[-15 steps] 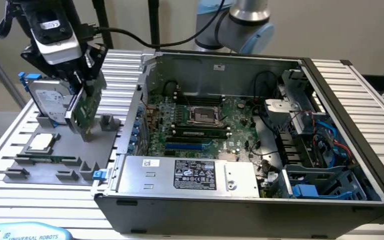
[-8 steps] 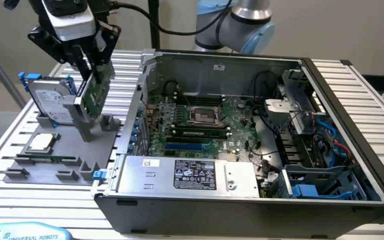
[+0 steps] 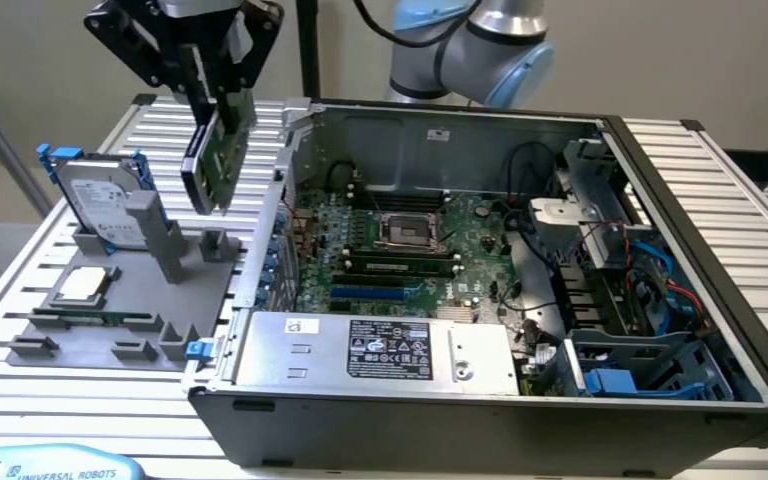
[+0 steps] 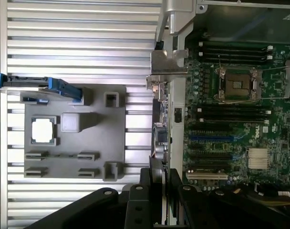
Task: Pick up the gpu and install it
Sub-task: 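Pick up the gpu and move the gpu toward the slot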
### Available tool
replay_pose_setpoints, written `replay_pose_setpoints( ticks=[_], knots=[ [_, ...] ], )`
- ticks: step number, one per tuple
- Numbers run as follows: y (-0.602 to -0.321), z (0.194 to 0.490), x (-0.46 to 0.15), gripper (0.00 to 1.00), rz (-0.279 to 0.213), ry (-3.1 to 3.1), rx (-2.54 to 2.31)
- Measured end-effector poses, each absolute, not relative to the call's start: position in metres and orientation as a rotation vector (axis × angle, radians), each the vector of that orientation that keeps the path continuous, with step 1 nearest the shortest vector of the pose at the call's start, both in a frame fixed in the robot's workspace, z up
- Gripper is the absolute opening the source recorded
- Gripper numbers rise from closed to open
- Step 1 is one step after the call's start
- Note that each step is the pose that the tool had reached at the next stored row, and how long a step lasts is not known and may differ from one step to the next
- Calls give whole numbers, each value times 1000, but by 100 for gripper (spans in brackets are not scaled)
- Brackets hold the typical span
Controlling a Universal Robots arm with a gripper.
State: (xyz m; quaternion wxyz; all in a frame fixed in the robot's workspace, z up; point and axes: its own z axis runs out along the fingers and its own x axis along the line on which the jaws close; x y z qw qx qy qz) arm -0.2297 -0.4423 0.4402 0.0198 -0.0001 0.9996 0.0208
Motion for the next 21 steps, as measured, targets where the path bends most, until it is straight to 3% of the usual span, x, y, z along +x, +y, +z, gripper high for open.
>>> replay_pose_setpoints(
  ticks=[6, 21],
  knots=[
    [-442, 451, -202, 27, 65, 3117, 0],
    [-442, 445, -134, 27, 56, 3133, 1]
  ],
)
